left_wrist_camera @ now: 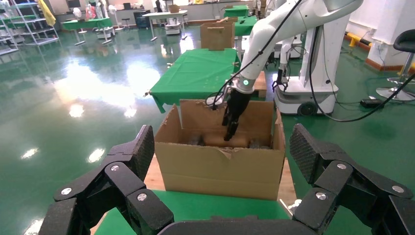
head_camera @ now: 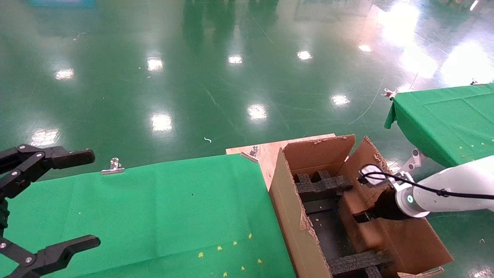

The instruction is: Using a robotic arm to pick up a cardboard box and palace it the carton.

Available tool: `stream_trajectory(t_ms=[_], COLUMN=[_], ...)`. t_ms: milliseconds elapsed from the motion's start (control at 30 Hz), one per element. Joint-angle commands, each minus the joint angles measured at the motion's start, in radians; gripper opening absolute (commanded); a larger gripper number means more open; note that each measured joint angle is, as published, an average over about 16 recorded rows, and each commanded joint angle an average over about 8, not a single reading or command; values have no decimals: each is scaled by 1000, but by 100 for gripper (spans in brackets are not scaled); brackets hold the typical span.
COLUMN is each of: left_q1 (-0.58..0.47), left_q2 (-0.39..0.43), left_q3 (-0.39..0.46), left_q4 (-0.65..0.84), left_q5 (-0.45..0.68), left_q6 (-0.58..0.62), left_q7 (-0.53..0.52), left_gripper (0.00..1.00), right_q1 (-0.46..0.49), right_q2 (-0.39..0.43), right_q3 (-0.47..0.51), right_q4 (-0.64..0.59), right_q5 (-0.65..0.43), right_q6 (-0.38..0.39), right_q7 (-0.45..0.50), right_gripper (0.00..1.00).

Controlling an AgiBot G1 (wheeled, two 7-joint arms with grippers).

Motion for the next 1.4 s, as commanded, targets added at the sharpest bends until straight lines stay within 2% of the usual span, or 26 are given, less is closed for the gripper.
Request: stream_trajectory(t_ms=[33,233,467,667,867,967,1200,1400], left_q1=[0,0,0,0,0,0,0,0], left_q2=[0,0,0,0,0,0,0,0], left_q3=[0,0,0,0,1,1,1,1], left_q4=[0,0,0,0,0,0,0,1], left_q5=[0,0,0,0,-1,-1,-1,-1], left_q6=[0,0,0,0,0,0,-1,-1], left_q7=[0,0,0,0,0,0,0,1], left_gripper=[100,100,100,100,100,100,100,100], right_q1=[4,54,183,284,344,356,353,302], right_q2=[2,11,14,14,2,-7,-10,-9], right_q3=[1,26,99,197,293,321,334,393], right_q4=[3,17,53,56,-31,-71,-82,-54], right_q5=[-1,15,100,316,574,654,677,691], right_q6=[0,-8,-65,-205,-391,-452,-471,-485], right_q7=[0,5,-15,-90,-138,-135,-139,-201], right_gripper=[100,100,100,100,100,100,100,100])
